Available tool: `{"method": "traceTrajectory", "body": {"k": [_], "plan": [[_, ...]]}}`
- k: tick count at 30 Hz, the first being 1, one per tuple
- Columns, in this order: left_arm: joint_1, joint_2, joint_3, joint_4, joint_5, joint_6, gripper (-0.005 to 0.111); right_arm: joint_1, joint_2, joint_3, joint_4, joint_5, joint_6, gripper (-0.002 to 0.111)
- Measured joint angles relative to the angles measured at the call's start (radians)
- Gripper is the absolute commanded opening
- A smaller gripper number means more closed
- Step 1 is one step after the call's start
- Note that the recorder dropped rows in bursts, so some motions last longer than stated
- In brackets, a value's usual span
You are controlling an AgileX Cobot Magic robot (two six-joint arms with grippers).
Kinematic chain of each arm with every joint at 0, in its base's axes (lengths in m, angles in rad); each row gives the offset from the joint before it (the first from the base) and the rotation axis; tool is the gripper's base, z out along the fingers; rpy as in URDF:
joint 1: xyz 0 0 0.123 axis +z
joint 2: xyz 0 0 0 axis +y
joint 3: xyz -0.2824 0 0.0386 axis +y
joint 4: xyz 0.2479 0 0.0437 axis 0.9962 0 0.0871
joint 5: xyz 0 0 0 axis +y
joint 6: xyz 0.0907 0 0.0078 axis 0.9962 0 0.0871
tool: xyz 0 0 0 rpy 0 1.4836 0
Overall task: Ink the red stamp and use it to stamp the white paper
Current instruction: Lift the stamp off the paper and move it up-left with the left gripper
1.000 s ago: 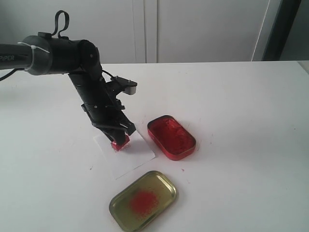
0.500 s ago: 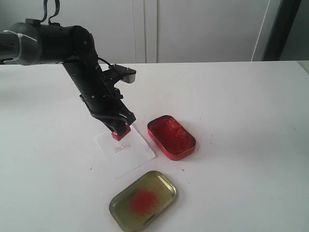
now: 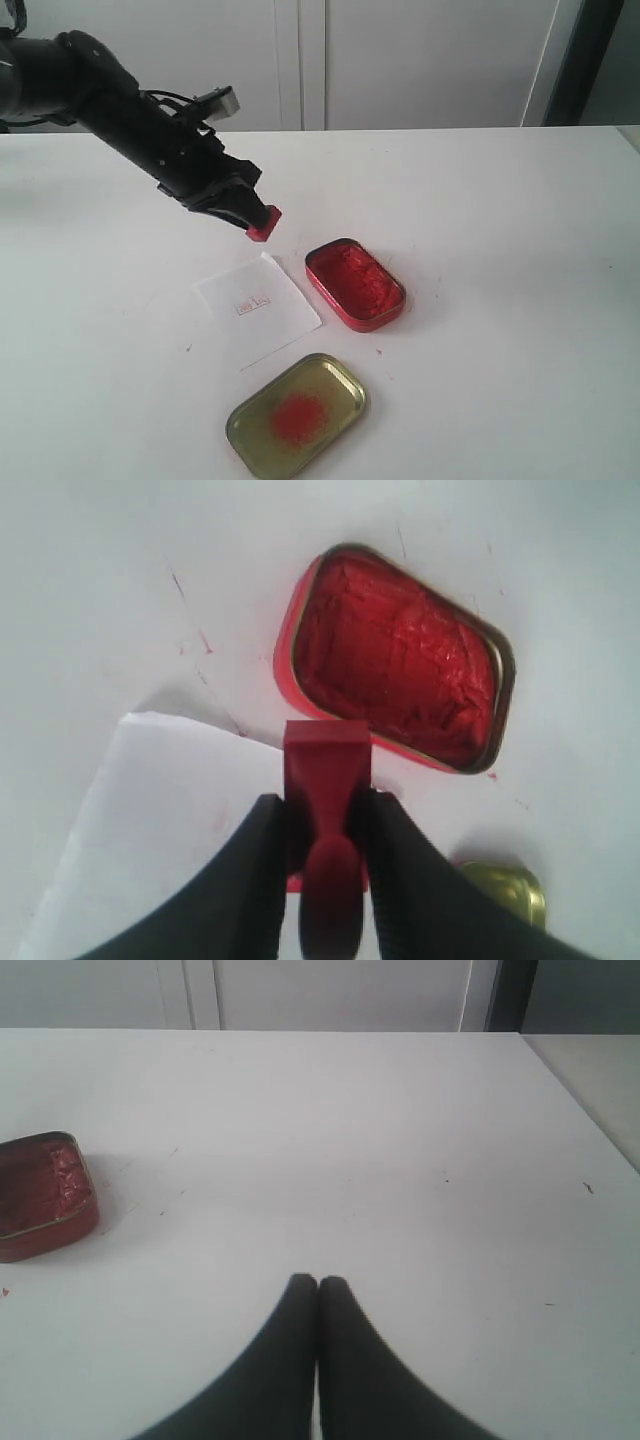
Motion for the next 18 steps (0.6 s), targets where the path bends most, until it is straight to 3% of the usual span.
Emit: {"method": "traceTrajectory", "body": {"k": [10,18], "plan": [[0.154,0.092,0.000,-0.286,0.066,0.115,0.000,0.000,0.000,0.000,0.000,0.000,0.000,0.000],[0.197,0.174,0.000,-0.356,0.076,0.156,0.000,0.000,0.000,0.000,0.000,0.000,0.000,0.000]]}}
